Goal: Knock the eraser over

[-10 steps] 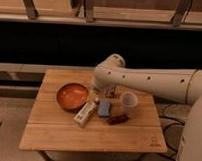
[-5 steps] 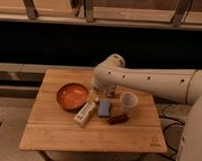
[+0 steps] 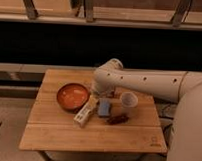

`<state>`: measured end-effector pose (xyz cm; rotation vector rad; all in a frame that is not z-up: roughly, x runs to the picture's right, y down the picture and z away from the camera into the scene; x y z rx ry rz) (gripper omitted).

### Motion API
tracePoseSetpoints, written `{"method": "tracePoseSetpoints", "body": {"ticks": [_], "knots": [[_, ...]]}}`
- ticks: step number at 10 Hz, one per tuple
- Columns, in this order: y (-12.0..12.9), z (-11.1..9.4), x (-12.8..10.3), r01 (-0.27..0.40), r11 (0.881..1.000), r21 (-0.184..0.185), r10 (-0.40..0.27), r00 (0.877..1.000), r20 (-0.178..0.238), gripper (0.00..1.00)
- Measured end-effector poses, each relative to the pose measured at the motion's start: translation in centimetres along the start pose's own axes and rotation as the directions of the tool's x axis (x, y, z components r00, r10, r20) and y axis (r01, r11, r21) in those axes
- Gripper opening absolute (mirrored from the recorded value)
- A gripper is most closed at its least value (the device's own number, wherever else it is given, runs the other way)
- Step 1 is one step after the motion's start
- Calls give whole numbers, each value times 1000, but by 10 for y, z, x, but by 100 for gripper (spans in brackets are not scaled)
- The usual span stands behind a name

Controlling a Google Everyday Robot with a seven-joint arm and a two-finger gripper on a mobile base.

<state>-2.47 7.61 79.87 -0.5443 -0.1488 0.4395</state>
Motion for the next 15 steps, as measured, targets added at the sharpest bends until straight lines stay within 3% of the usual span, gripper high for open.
{"method": "tracePoseSetpoints", "body": {"ticks": [4, 6, 8, 10, 11, 12, 14, 15], "knots": [[-14, 19, 28, -80, 995, -55, 76, 994, -77, 80], [-17, 32, 48, -129, 987, -94, 115, 983, -143, 80], [-29, 38, 65, -157, 983, -95, 134, 969, -209, 80], [-62, 25, 71, -130, 991, -11, 123, 959, -256, 80], [-95, 4, 64, -66, 994, 86, 86, 963, -255, 80], [-118, -14, 53, 2, 988, 157, 37, 969, -245, 80], [-154, -57, 25, 129, 948, 293, -66, 974, -215, 80], [-161, -70, 15, 161, 931, 328, -96, 974, -206, 80]]}}
